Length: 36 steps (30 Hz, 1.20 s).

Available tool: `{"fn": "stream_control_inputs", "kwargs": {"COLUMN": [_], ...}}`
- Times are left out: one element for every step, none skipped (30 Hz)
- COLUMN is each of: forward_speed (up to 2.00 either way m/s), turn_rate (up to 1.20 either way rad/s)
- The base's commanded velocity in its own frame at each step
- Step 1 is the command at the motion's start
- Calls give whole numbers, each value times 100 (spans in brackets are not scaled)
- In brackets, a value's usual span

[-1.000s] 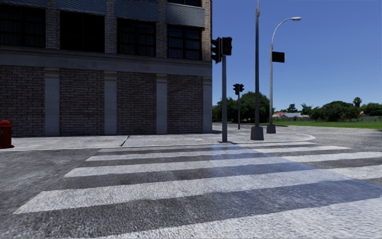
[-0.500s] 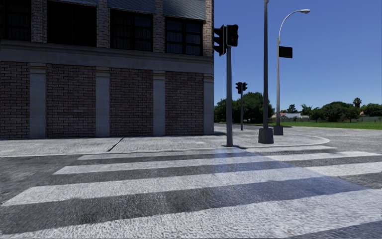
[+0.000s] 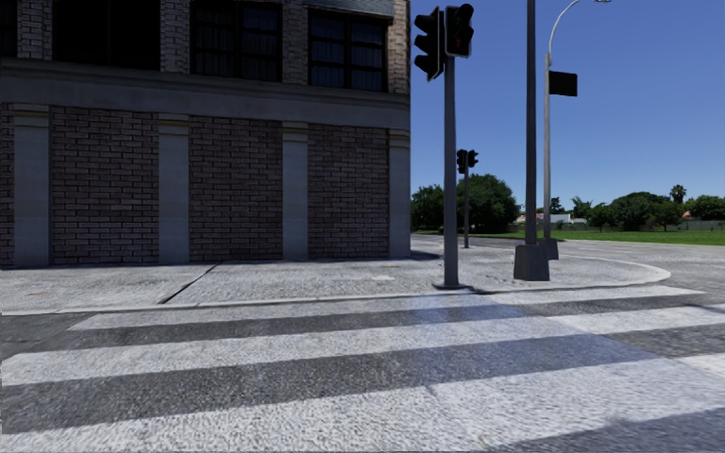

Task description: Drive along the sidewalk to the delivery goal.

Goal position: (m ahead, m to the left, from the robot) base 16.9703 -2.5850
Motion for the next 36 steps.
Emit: {"fn": "stream_control_inputs", "kwargs": {"forward_speed": [200,200,200,200,200,200,200,200,200,200,200,200,200,200,200,200,200,200,200,200,200,200,200,200,200,200,200,200,200,200,200,200,200,200,200,200], "turn_rate": [0,0,0,0,0,0,0,0,0,0,0,0,0,0,0,0,0,0,0,0,0,0,0,0,0,0,0,0,0,0,0,0,0,0,0,0]}}
